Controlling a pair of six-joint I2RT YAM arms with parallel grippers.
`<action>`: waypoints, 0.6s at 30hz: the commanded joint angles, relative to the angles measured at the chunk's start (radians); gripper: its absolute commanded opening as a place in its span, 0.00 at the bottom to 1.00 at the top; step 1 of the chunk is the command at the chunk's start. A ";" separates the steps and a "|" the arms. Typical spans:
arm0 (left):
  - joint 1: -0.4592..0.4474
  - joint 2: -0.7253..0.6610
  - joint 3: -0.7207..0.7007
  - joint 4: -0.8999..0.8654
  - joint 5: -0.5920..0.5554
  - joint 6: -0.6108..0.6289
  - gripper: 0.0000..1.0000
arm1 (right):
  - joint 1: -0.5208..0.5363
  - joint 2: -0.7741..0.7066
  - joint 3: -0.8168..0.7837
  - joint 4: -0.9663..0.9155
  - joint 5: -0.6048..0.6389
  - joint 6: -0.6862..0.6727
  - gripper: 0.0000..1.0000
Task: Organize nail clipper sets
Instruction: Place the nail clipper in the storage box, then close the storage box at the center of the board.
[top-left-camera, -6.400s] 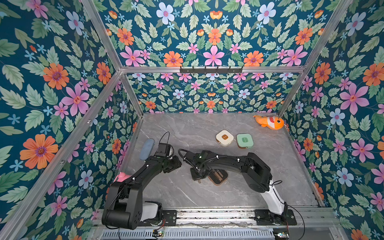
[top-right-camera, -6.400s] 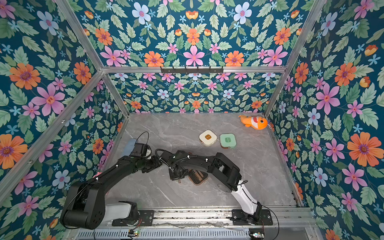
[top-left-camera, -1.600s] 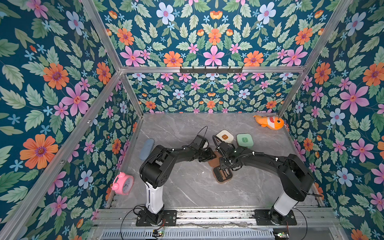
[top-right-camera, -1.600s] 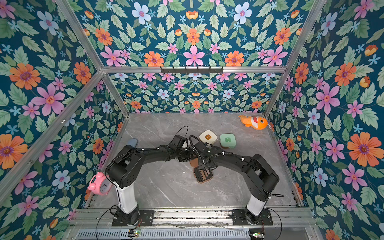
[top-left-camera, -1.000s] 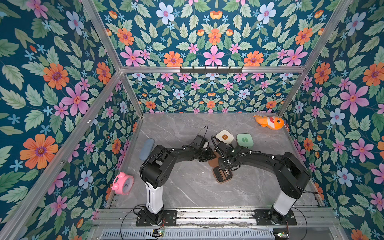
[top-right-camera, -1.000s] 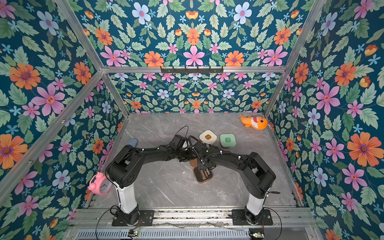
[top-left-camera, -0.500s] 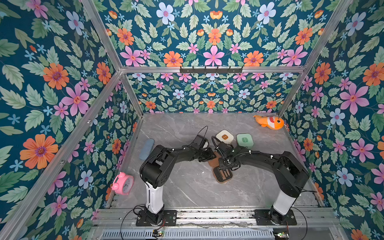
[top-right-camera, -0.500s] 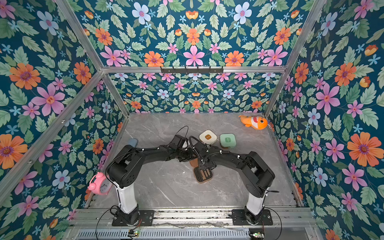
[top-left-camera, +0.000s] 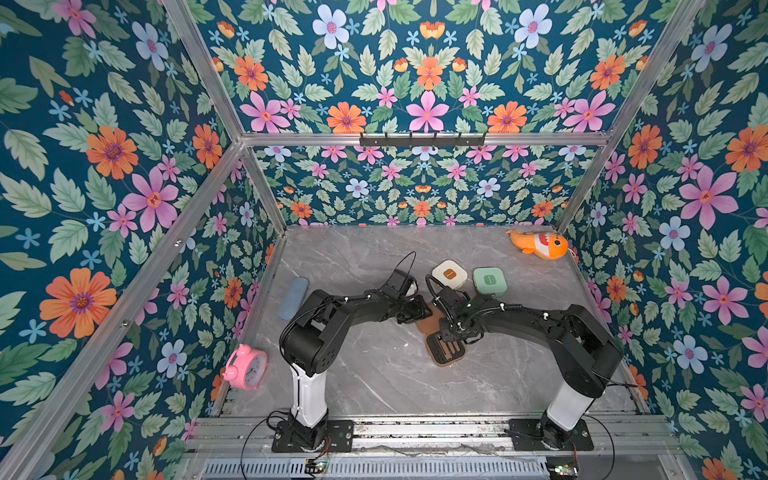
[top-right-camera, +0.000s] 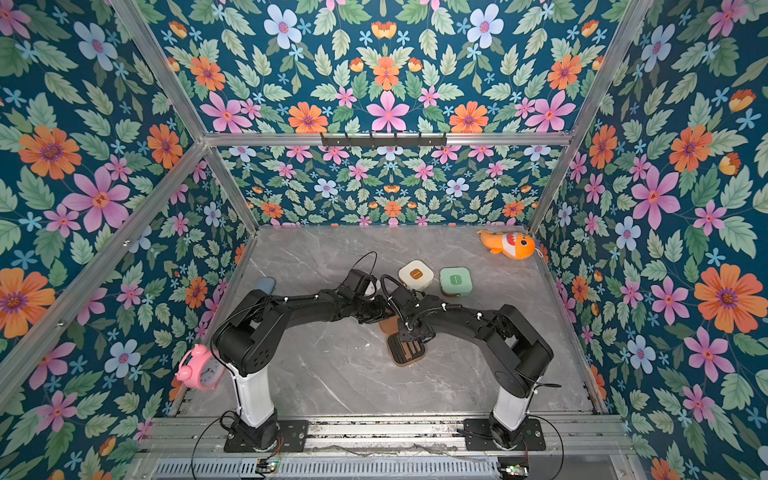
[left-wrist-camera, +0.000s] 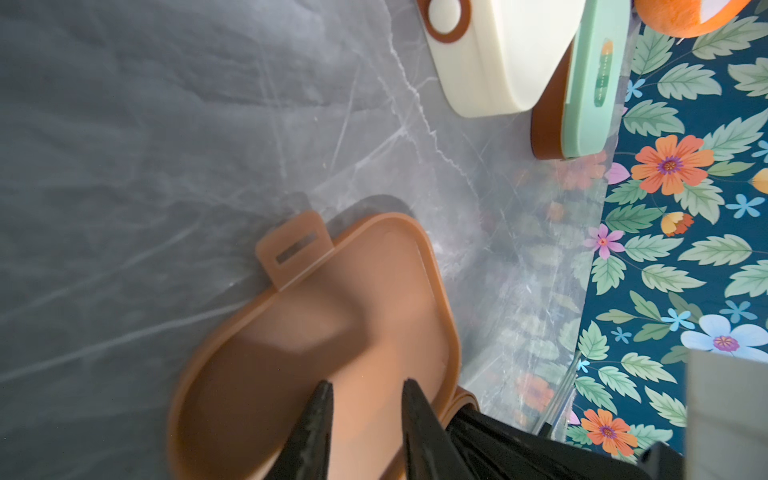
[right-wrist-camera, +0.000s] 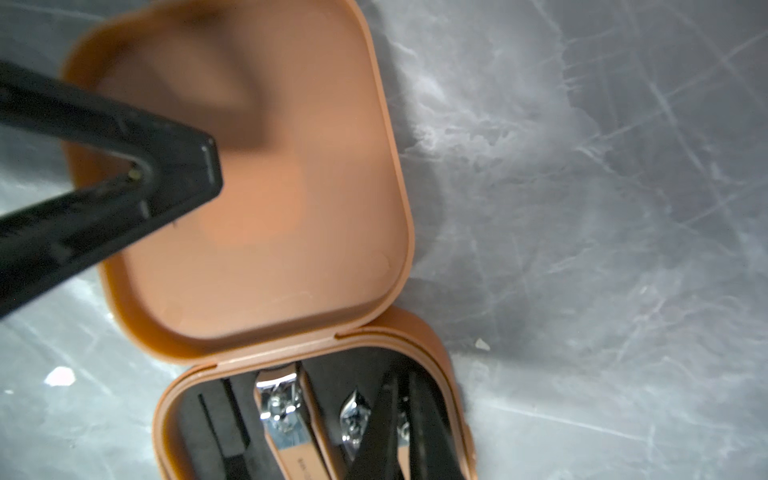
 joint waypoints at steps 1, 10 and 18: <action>-0.001 -0.004 0.016 -0.111 -0.027 0.019 0.33 | 0.001 -0.019 0.033 -0.043 0.009 0.012 0.12; 0.056 -0.186 0.036 -0.153 -0.033 0.045 0.79 | 0.000 -0.158 0.041 -0.121 0.015 0.022 0.32; 0.238 -0.269 -0.233 0.167 0.177 -0.018 0.88 | 0.001 -0.316 -0.136 -0.135 -0.070 0.099 0.38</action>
